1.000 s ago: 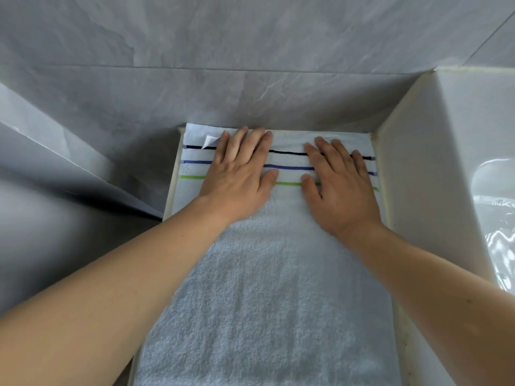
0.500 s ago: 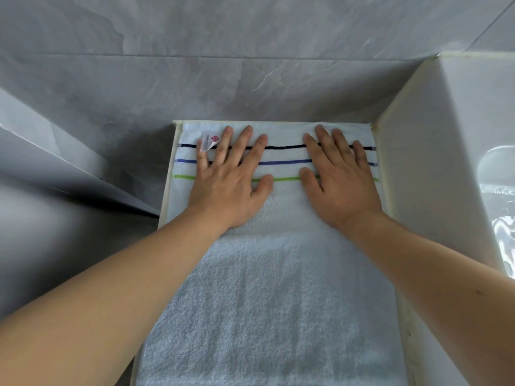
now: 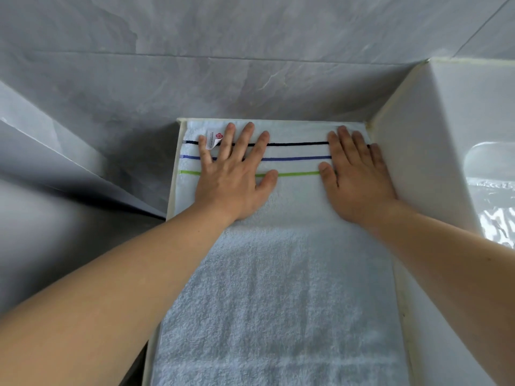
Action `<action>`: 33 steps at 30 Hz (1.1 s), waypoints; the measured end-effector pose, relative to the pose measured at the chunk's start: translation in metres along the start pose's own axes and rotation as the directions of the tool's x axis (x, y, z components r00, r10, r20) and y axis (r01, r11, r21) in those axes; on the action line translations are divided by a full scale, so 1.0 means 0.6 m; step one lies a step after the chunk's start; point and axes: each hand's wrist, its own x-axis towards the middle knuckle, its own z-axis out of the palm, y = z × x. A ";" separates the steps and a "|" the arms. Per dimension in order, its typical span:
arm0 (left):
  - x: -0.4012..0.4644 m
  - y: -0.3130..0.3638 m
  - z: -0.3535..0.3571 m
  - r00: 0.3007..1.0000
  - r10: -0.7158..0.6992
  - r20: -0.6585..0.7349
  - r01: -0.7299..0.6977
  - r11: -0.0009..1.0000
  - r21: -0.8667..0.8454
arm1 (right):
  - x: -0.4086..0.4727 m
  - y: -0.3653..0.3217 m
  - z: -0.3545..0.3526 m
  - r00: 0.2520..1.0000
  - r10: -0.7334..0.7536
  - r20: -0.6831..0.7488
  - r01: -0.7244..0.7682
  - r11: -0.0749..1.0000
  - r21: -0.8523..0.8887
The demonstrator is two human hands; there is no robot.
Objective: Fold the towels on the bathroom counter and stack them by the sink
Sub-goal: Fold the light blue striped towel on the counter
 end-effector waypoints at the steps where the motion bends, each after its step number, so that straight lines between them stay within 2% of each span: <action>1: 0.000 0.001 -0.001 1.000 0.002 0.001 -0.002 1.000 0.000 | -0.001 -0.013 -0.005 1.000 0.007 -0.017 -0.007 1.000 0.002; 3: 0.000 0.003 0.000 1.000 -0.002 0.003 0.002 1.000 -0.006 | -0.014 -0.046 -0.011 0.994 -0.047 -0.099 0.051 0.998 0.046; 5: 0.002 0.005 0.002 1.000 -0.007 -0.001 0.007 1.000 -0.005 | -0.041 -0.070 -0.005 0.988 -0.099 -0.120 0.112 0.988 0.104; 8: 0.004 0.003 0.006 1.000 -0.001 -0.014 0.002 1.000 0.013 | -0.075 -0.068 0.025 0.998 -0.045 -0.042 0.050 0.990 0.131; 17: -0.014 0.011 -0.012 0.995 -0.019 -0.093 0.010 0.996 -0.087 | -0.070 -0.065 0.032 0.997 -0.032 -0.073 0.040 0.994 0.104; 21: -0.109 0.020 -0.011 1.000 0.007 0.011 -0.006 0.997 -0.083 | -0.070 -0.064 0.032 0.997 -0.036 -0.075 0.044 0.994 0.100; 23: -0.155 0.013 -0.017 1.000 0.025 0.013 -0.025 0.999 -0.028 | -0.070 -0.063 0.032 0.996 -0.041 -0.075 0.049 0.993 0.104; 25: -0.187 0.016 -0.033 0.992 0.099 -0.074 -0.099 0.995 -0.001 | -0.070 -0.064 0.031 0.996 -0.042 -0.075 0.049 0.993 0.103; 27: -0.207 0.037 -0.039 0.954 0.261 -0.148 -0.265 0.964 -0.008 | -0.069 -0.065 0.030 0.996 -0.041 -0.077 0.048 0.994 0.102; 29: -0.220 0.048 -0.031 0.930 0.355 -0.094 -0.355 0.935 0.011 | -0.069 -0.064 0.031 0.996 -0.046 -0.081 0.053 0.994 0.096; 31: -0.227 0.033 -0.016 0.970 0.236 0.056 -0.238 0.970 0.042 | -0.069 -0.062 0.033 0.995 -0.051 -0.086 0.060 0.994 0.096; 33: -0.229 0.004 -0.007 0.991 0.081 0.106 -0.091 0.992 0.089 | -0.069 -0.060 0.035 0.994 -0.051 -0.092 0.060 0.993 0.097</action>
